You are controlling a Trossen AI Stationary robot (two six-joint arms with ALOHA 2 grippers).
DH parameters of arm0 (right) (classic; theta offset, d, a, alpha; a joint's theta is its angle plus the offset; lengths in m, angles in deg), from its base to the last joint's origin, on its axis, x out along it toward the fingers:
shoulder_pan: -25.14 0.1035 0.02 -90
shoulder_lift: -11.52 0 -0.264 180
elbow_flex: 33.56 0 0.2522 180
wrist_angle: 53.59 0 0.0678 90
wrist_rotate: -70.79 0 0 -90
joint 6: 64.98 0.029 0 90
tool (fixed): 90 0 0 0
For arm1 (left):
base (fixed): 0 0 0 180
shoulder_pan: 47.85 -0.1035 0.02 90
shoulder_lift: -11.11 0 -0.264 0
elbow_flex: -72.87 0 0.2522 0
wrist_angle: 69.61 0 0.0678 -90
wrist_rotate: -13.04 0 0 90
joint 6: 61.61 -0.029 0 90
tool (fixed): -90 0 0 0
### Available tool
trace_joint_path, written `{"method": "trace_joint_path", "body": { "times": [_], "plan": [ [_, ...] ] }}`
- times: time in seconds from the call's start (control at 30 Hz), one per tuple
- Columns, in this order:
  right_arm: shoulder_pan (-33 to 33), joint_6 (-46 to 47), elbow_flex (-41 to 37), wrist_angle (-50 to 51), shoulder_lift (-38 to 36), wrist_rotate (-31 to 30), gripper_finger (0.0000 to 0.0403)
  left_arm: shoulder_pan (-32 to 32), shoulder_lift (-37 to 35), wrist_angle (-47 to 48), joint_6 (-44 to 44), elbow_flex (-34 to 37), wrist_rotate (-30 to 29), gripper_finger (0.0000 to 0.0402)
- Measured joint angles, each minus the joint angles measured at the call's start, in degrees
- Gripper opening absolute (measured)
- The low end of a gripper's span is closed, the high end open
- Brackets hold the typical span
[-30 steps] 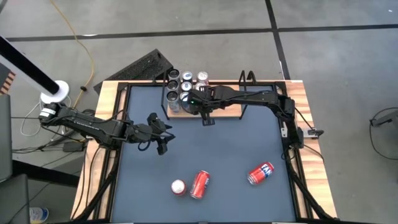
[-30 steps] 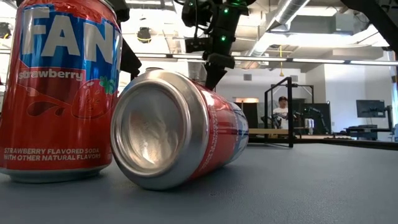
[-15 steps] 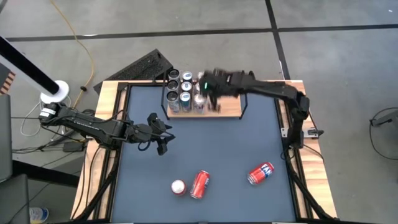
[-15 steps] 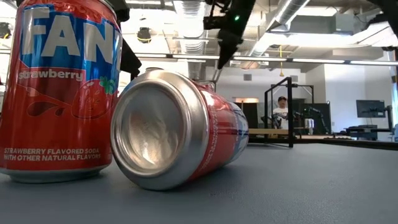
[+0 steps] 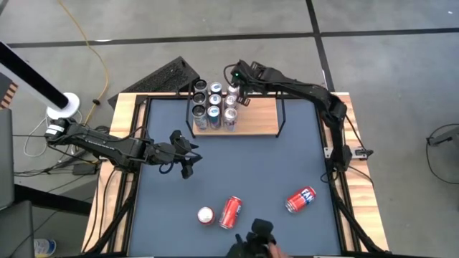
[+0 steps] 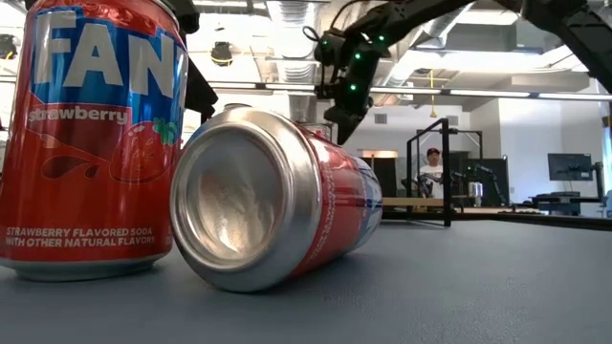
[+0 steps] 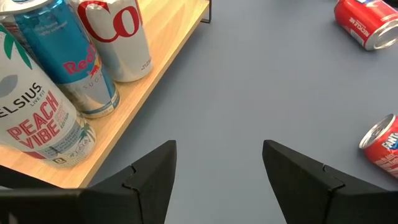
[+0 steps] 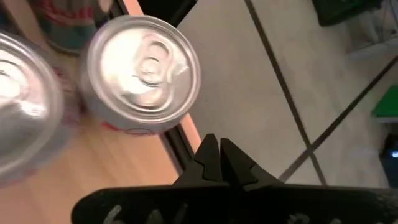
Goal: Place canned beverage on shelf
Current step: Put the silver soda can aligned with the other silver soda cans on the shelf
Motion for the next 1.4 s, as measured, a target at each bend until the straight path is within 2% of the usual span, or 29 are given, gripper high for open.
{"method": "trace_joint_path", "body": {
  "times": [0.23,0.4,0.6,0.7,0.83,0.93,1.4],
  "plan": [
    [-3.39,-4.54,0.05,-0.6,-1.44,8.75,0.0,0.0,0.0,0.0,0.4,0.0,-0.23,0.0229],
    [-10.05,-6.44,0.0,-4.46,-1.23,22.7,0.0,-0.02,-0.01,0.0,0.35,0.0,-0.5,0.0229],
    [-12.48,-5.06,0.04,-7.24,-1.36,24.54,0.0,-0.02,-0.01,-0.01,0.9,0.0,-0.45,0.0229],
    [-12.35,-5.09,0.05,-7.77,-0.78,28.5,0.0,-0.02,0.01,-0.02,0.97,0.0,-0.87,0.0229],
    [-12.11,-5.44,-0.04,-9.7,1.34,27.55,0.0,-0.02,-0.01,-0.24,1.44,0.0,-1.66,0.0229],
    [-12.63,-4.31,-0.04,-11.37,2.36,30.58,0.0,-0.02,0.01,-0.46,1.51,0.0,-1.75,0.0229],
    [-12.57,-5.41,-0.08,-11.69,7.29,33.76,0.0,-0.02,0.01,-0.48,1.84,0.0,-1.61,0.0229]
  ]
}}
